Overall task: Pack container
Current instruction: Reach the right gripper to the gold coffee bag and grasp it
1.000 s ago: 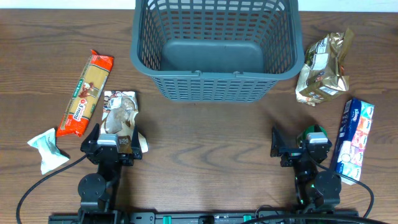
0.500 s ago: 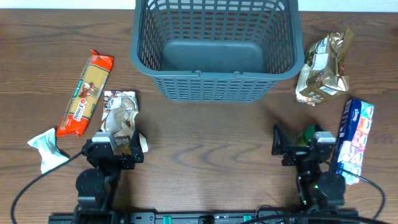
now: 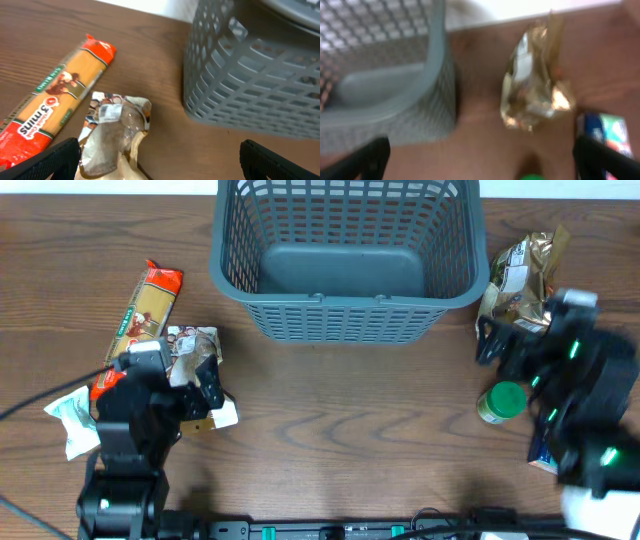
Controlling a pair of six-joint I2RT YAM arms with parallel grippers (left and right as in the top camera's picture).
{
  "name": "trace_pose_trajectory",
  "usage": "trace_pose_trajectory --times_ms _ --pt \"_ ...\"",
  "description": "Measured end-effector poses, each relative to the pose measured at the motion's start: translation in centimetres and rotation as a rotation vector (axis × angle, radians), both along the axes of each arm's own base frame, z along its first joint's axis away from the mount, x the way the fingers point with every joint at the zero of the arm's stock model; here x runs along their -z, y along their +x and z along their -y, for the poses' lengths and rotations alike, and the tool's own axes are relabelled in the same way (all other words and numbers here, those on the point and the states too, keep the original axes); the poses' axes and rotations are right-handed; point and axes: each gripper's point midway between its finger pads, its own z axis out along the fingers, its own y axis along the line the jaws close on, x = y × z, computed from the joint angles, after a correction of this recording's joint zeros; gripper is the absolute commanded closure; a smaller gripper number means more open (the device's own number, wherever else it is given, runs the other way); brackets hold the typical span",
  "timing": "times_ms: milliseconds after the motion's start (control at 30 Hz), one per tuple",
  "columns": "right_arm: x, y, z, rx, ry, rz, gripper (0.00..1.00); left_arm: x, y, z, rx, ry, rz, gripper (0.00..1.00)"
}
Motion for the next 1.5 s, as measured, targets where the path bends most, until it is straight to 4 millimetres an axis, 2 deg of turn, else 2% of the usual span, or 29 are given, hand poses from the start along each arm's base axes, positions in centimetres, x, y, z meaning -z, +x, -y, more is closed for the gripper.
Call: trace_pose_trajectory --times_ms 167,300,433,500,600,733,867,1100,1200,1367,1500 --pt "-3.7 2.1 1.0 0.024 0.0 -0.061 0.01 -1.6 0.8 0.7 0.055 0.021 -0.009 0.02" --pt "-4.3 3.5 1.2 0.022 -0.003 -0.058 0.01 -2.8 1.3 0.9 0.076 0.029 0.007 0.02" --pt "-4.1 4.8 2.0 0.024 -0.001 -0.072 0.01 -1.7 1.1 1.0 0.081 0.031 -0.041 0.02" --pt "-4.5 5.2 3.3 0.051 0.021 -0.09 0.01 -1.2 0.9 1.0 0.082 0.032 -0.063 0.02" --pt "-5.5 5.9 6.7 0.122 0.066 -0.125 0.01 -1.0 0.8 0.9 0.08 0.036 -0.075 0.02" --pt "-5.5 7.5 10.6 0.193 0.116 -0.183 0.01 -1.0 0.8 0.9 0.08 0.036 -0.075 0.02" --pt "-3.3 10.4 12.7 0.215 0.144 -0.258 0.01 -1.0 0.8 0.9 0.08 0.036 -0.076 0.02" --pt "4.1 13.9 14.0 0.203 0.2 -0.425 0.01 -1.0 0.8 0.9 0.079 0.036 -0.075 0.01" --pt "6.4 15.3 14.3 0.195 0.219 -0.45 0.01 -1.0 0.8 0.9 0.08 0.036 -0.076 0.02" --pt "8.3 16.2 14.7 0.198 0.23 -0.471 0.01 -1.0 0.8 0.9 0.079 0.036 -0.075 0.02" --pt "10.8 16.7 15.3 0.211 0.231 -0.521 0.01 -1.0 0.8 0.9 0.08 0.036 -0.075 0.02"
